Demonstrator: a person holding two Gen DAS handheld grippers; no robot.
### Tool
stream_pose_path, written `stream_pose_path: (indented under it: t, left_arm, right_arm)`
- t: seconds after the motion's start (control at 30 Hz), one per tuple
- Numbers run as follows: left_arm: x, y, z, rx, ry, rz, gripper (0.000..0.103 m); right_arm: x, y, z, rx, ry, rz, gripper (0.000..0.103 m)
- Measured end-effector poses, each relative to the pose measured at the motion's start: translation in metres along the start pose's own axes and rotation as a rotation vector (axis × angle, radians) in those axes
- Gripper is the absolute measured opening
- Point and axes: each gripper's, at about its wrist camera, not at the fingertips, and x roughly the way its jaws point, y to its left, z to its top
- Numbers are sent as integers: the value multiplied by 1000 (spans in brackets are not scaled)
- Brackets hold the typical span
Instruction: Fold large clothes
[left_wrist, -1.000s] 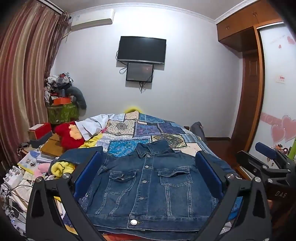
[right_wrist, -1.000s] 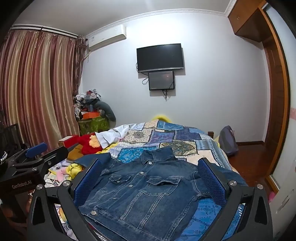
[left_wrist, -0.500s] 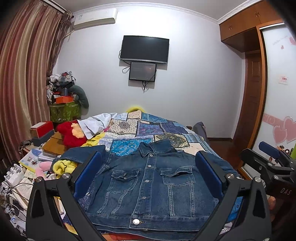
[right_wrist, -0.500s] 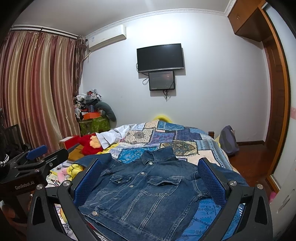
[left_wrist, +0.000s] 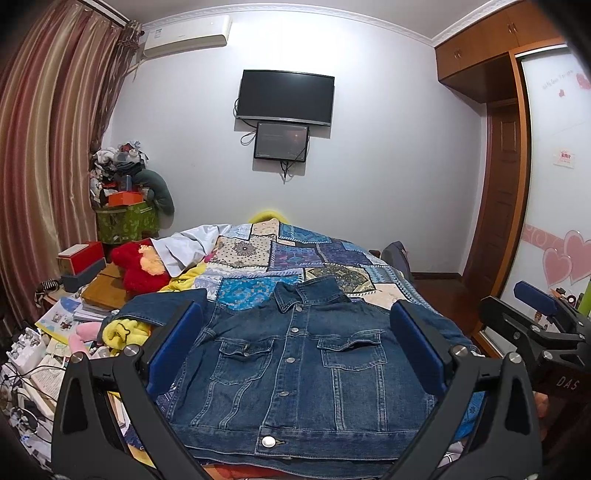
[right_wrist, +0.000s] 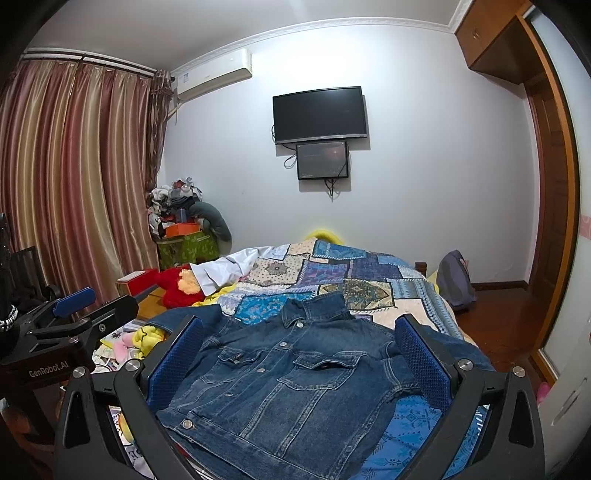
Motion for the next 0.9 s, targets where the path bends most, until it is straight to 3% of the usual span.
stream_pose_path:
  t: [0.9]
  left_arm:
    - [-4, -4, 5, 6, -12, -8, 103]
  right_arm:
    - [0, -2, 2, 1, -5, -4, 103]
